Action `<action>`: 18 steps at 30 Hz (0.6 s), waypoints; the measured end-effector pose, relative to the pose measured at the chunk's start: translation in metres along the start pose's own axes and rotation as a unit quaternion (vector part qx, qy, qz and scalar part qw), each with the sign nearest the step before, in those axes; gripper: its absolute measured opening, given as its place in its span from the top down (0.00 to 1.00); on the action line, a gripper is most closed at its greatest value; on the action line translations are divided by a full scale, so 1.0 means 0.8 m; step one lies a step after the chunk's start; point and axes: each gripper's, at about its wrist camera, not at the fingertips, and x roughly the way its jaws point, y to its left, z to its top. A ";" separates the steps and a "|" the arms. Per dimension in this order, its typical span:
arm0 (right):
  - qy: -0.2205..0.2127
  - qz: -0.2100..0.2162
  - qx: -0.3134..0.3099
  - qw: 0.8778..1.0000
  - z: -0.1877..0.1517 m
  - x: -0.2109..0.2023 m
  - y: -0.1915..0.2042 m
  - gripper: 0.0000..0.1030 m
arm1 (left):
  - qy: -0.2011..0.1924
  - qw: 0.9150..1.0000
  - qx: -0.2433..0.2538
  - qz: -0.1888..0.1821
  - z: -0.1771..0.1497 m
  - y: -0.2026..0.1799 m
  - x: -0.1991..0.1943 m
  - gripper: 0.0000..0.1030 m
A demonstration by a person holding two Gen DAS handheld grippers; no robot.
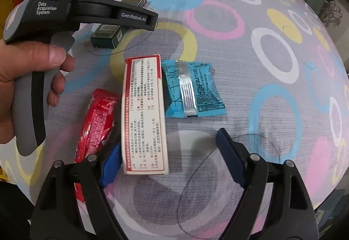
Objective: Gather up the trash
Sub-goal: 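Move the left tool to the dark green box while the right tool approaches the white medicine box, then close the left tool on the green box while the right tool grasps the white box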
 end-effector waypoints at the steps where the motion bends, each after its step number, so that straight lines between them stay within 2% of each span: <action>1: 0.000 -0.001 -0.003 1.000 0.002 0.001 0.001 0.29 | 0.000 1.000 -0.004 -0.002 -0.001 0.000 -0.001 0.10; 4: -0.001 0.003 -0.005 1.000 0.005 0.000 0.005 0.38 | 0.000 1.000 -0.002 -0.006 -0.001 -0.002 -0.005 0.17; 7: -0.005 0.004 -0.004 1.000 0.008 -0.001 0.011 0.48 | 0.000 1.000 0.006 -0.011 -0.001 -0.007 -0.012 0.32; 8: -0.006 0.003 -0.003 1.000 0.009 -0.001 0.013 0.50 | -0.001 1.000 0.009 -0.014 -0.002 -0.009 -0.014 0.39; 9: -0.007 0.003 -0.003 1.000 0.008 -0.001 0.014 0.55 | -0.002 1.000 0.011 -0.015 -0.002 -0.010 -0.015 0.48; 10: -0.009 0.002 -0.004 1.000 0.009 -0.002 0.017 0.61 | -0.005 1.000 0.011 -0.014 -0.002 -0.010 -0.017 0.52; 11: -0.010 0.000 -0.005 1.000 0.008 -0.004 0.019 0.63 | -0.007 1.000 0.008 -0.014 -0.003 -0.009 -0.019 0.63; 12: -0.010 0.000 -0.007 1.000 0.007 -0.005 0.023 0.67 | -0.008 1.000 0.004 -0.019 -0.004 -0.008 -0.021 0.65; 18: -0.019 0.002 -0.009 1.000 0.007 -0.007 0.028 0.69 | -0.007 1.000 -0.003 -0.027 -0.008 -0.003 -0.027 0.66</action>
